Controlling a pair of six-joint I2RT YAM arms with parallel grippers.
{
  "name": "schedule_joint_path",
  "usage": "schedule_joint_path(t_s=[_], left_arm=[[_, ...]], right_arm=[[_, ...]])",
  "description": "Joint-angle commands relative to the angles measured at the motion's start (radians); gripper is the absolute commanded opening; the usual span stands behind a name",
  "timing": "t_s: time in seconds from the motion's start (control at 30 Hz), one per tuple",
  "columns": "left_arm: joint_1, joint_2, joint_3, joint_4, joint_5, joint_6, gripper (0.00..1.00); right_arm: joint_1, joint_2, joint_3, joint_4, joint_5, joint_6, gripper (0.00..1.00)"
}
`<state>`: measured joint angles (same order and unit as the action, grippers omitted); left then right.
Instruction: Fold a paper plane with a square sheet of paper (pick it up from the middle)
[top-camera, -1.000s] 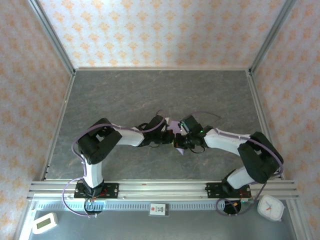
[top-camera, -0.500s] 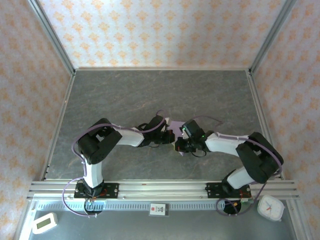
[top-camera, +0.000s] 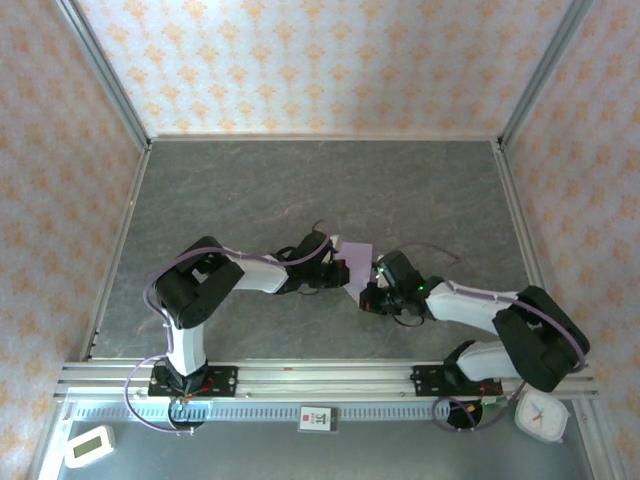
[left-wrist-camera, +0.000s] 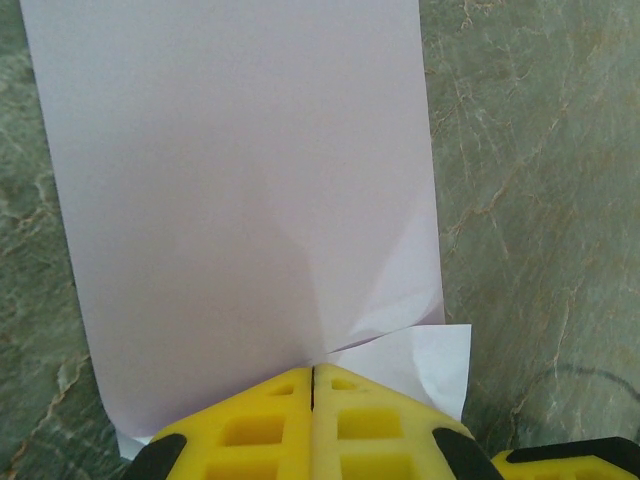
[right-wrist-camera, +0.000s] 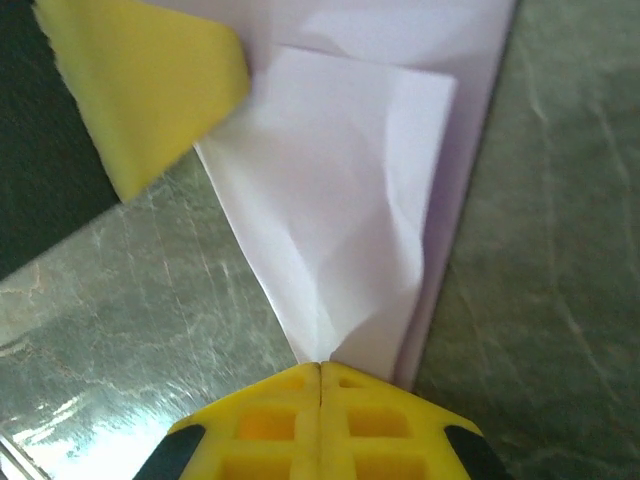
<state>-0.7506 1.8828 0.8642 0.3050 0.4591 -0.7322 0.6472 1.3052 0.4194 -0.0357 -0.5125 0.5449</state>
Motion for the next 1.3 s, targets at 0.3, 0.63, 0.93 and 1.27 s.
schedule_joint_path(t_s=[0.3,0.63,0.93,1.27], left_arm=[[0.009,0.076,-0.065,-0.143,-0.112,-0.008,0.0],[0.004,0.072,-0.068,-0.167,-0.15,-0.055,0.0],[-0.001,0.081,-0.051,-0.181,-0.149,-0.047,0.0],[-0.004,0.091,-0.046,-0.177,-0.146,-0.053,0.0]], right_arm=[[-0.001,-0.174,-0.151,-0.209,0.068,0.244,0.0],[-0.001,-0.269,0.005,-0.277,0.055,0.244,0.0],[-0.001,-0.002,0.216,-0.104,-0.01,0.179,0.0],[-0.013,0.139,0.119,0.071,-0.042,0.202,0.0]])
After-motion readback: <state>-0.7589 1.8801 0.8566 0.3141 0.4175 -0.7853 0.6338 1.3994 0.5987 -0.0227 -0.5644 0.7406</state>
